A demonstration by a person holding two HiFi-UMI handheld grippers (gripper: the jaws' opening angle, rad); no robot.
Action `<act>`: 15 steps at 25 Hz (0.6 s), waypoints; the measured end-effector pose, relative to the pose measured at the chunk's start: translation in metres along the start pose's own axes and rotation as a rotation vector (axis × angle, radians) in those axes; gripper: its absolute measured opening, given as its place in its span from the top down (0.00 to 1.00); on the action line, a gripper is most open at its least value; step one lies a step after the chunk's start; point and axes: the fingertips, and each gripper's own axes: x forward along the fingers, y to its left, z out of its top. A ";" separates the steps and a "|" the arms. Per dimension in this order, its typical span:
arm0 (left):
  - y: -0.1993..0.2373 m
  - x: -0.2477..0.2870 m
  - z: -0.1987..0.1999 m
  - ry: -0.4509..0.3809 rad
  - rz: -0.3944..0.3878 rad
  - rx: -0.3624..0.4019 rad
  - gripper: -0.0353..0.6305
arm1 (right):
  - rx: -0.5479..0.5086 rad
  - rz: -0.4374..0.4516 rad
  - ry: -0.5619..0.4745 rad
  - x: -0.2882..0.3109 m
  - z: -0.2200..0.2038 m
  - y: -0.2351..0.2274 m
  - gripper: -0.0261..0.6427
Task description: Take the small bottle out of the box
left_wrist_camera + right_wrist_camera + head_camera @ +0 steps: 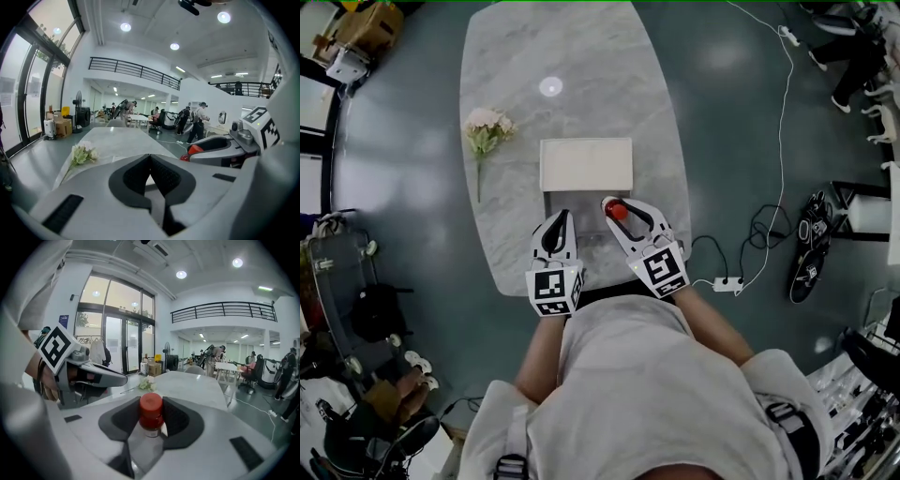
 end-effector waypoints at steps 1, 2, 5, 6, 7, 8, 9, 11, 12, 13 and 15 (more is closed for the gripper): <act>0.000 -0.001 0.006 -0.015 0.009 0.009 0.91 | -0.007 0.003 -0.009 -0.003 0.005 0.000 0.73; 0.001 -0.003 0.013 -0.030 0.022 0.014 0.91 | -0.014 0.004 -0.017 -0.005 0.011 0.000 0.73; 0.001 -0.010 0.031 -0.074 0.058 0.005 0.91 | -0.017 0.007 -0.049 -0.016 0.029 0.000 0.73; 0.000 -0.013 0.036 -0.086 0.064 0.002 0.91 | -0.014 0.011 -0.064 -0.021 0.036 0.000 0.73; -0.002 -0.017 0.041 -0.096 0.068 0.002 0.91 | -0.013 0.016 -0.081 -0.025 0.043 0.001 0.73; -0.004 -0.020 0.047 -0.106 0.068 0.003 0.91 | -0.013 0.022 -0.099 -0.030 0.051 0.001 0.73; -0.007 -0.023 0.052 -0.116 0.066 0.005 0.91 | -0.011 0.027 -0.115 -0.034 0.059 0.001 0.73; -0.013 -0.030 0.066 -0.142 0.064 0.011 0.91 | 0.001 0.031 -0.143 -0.042 0.072 -0.001 0.73; -0.015 -0.033 0.073 -0.157 0.065 0.015 0.91 | 0.009 0.030 -0.155 -0.046 0.078 -0.003 0.73; -0.018 -0.036 0.080 -0.173 0.067 0.019 0.91 | 0.013 0.026 -0.165 -0.050 0.082 -0.006 0.73; -0.023 -0.040 0.092 -0.201 0.067 0.028 0.91 | 0.008 0.018 -0.182 -0.055 0.089 -0.013 0.73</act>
